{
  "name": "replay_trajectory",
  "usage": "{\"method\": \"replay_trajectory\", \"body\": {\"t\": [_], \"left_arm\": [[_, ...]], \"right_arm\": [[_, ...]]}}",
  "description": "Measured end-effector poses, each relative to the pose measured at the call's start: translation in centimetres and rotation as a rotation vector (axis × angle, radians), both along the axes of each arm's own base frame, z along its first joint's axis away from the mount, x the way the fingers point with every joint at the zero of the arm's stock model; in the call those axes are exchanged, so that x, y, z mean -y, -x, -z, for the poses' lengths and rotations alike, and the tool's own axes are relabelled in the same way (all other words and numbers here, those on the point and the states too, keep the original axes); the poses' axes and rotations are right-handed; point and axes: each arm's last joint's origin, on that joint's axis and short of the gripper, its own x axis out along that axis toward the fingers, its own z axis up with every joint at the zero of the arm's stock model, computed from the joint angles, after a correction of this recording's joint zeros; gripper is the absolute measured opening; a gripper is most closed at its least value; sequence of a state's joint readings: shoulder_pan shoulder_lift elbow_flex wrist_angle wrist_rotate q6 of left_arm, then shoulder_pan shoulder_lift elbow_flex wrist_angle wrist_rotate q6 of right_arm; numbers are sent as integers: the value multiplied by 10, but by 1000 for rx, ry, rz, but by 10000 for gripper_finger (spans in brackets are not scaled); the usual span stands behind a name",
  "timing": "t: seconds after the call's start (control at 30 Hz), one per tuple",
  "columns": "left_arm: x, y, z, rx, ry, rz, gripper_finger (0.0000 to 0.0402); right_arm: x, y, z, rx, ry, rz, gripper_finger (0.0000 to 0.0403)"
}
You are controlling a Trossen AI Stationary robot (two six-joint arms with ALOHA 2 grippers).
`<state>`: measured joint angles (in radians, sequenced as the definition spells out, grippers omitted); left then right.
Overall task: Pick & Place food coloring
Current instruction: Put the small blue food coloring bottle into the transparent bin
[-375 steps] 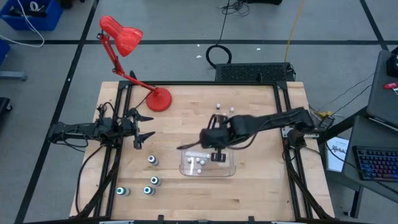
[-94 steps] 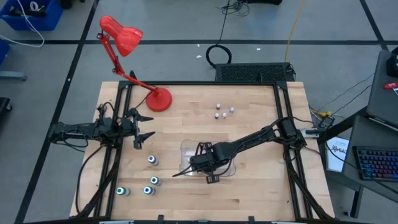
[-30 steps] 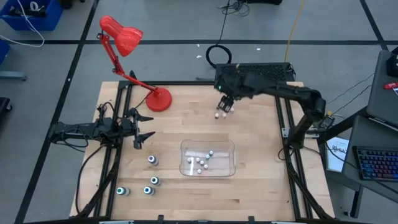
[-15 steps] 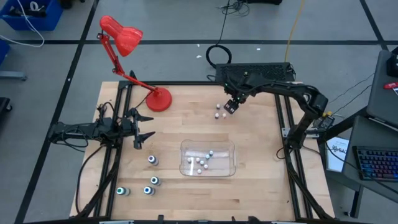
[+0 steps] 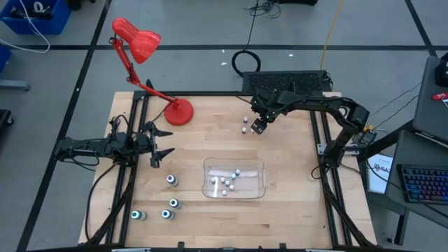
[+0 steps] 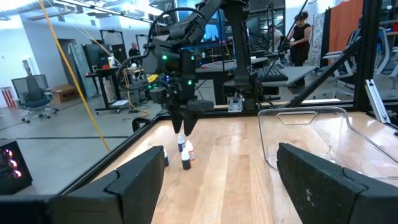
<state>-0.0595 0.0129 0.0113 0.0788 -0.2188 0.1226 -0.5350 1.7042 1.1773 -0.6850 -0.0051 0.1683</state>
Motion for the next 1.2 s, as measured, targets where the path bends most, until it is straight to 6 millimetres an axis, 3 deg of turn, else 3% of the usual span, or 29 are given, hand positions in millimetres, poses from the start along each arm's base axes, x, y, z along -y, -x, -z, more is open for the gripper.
{"method": "replay_trajectory", "body": {"t": [0.43, 0.73, 1.2], "left_arm": [[0, 0, 0, 0, 0, 0, 306], [0, 0, 0, 0, 0, 1, 306], [0, 0, 0, 0, 0, 0, 306]], "right_arm": [[0, 1, 4, 2, 7, -12, 210], [4, -6, 23, -27, -5, -20, 210], [4, -5, 24, -42, -13, -23, 210]]}}
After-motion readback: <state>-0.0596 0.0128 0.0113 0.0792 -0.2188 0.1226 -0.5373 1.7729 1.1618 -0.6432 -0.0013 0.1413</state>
